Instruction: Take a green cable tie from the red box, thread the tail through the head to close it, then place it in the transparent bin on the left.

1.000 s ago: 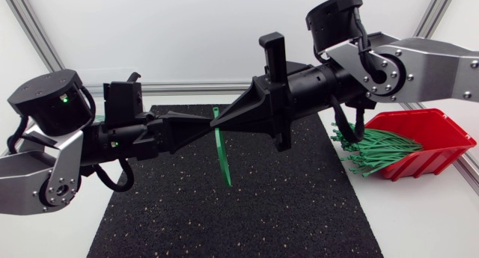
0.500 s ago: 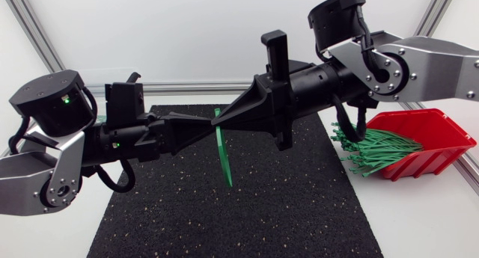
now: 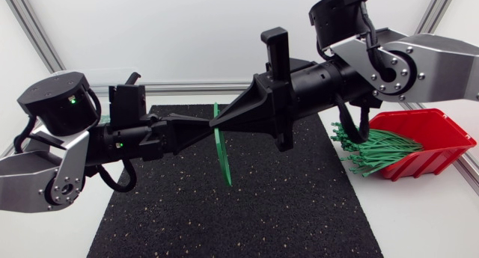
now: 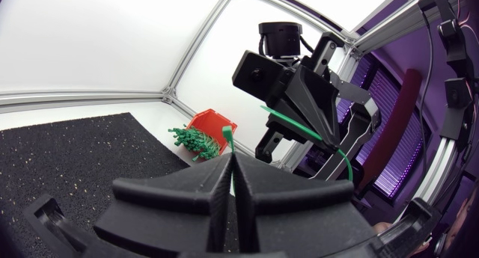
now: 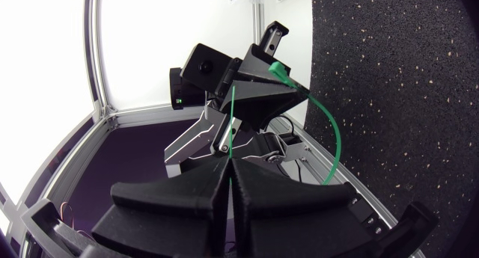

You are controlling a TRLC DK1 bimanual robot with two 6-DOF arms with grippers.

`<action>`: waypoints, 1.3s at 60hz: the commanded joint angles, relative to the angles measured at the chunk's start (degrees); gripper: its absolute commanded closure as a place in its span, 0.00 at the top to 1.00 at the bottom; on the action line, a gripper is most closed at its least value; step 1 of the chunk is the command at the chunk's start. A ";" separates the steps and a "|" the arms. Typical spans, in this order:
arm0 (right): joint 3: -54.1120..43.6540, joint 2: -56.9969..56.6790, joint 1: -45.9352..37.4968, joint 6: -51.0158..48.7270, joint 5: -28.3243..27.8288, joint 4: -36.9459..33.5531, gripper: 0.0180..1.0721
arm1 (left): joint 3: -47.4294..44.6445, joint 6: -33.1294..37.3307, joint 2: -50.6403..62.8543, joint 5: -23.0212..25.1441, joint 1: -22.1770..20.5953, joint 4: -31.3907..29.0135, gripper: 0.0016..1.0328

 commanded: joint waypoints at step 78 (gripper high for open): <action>-2.15 -1.82 0.17 0.64 0.36 -1.52 0.05 | -0.14 -3.06 -7.57 -1.79 -2.26 0.57 0.04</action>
